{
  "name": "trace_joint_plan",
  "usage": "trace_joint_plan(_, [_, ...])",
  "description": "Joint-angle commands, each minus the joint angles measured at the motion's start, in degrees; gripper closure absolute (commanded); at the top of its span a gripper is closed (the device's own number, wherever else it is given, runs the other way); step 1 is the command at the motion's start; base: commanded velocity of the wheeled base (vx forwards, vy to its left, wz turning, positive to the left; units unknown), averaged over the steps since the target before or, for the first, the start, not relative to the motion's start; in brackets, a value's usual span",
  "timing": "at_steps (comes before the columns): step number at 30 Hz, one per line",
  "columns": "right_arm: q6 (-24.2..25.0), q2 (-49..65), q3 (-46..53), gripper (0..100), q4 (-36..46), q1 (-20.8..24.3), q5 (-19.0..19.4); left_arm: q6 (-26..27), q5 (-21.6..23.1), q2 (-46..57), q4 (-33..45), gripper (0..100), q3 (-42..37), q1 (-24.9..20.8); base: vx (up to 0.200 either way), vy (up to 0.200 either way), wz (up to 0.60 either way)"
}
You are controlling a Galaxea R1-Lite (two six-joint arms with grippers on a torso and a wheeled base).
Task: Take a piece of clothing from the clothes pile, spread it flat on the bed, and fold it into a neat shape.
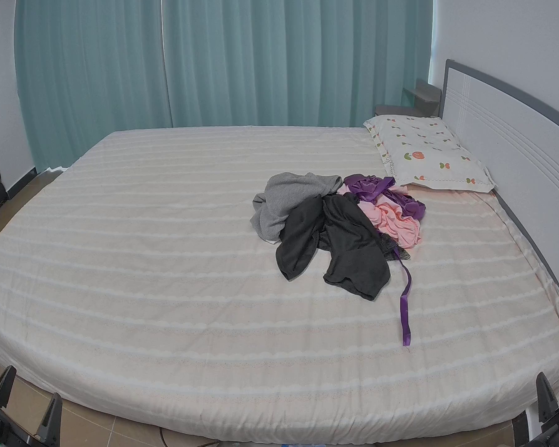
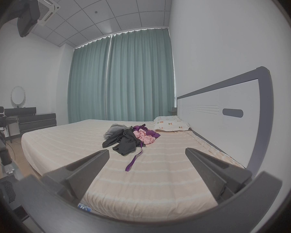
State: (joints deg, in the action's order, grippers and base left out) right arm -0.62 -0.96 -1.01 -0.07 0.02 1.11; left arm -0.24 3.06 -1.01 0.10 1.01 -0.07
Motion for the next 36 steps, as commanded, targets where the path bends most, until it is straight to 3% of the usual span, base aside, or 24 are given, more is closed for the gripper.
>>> trace_joint_plan(1, [0.09,0.96,1.01,0,-0.01,0.15,0.03,-0.02,0.02,1.01,-0.01,0,-1.01,-0.01,0.000,0.000,0.00])
trace_joint_plan(15, [0.18,0.96,0.75,0,-0.10,0.15,-0.14,-0.02,0.02,1.01,-0.01,0,-1.01,0.07,0.000,0.000,0.00])
trace_joint_plan(18, [2.03,-2.11,-6.63,0,-1.60,0.24,-0.14,-0.02,0.02,1.01,-0.01,0,-1.01,0.07,0.000,0.000,0.00])
trace_joint_plan(19, [4.66,-8.27,-13.67,0,-0.89,0.33,-0.14,-0.02,0.02,1.01,-0.01,0,-1.01,-0.01,0.000,0.000,0.00])
trace_joint_plan(24, [4.31,-18.81,-13.40,0,-0.10,1.65,2.76,-0.02,0.02,1.01,-0.01,0,-1.01,0.07,0.000,0.000,0.00])
trace_joint_plan(26, [7.39,-27.60,-13.93,0,-1.51,3.40,4.25,-0.02,0.02,1.01,-0.01,0,-1.01,-0.01,0.000,0.000,0.00])
trace_joint_plan(31, [14.16,-47.03,-16.13,0,-10.74,7.18,5.13,-0.02,0.02,1.01,-0.01,0,-1.01,-0.01,0.000,0.000,0.00])
trace_joint_plan(36, [14.33,-63.20,-17.18,0,-21.02,9.12,5.04,-0.02,0.02,1.01,-0.01,0,-1.01,0.07,0.000,0.000,0.00])
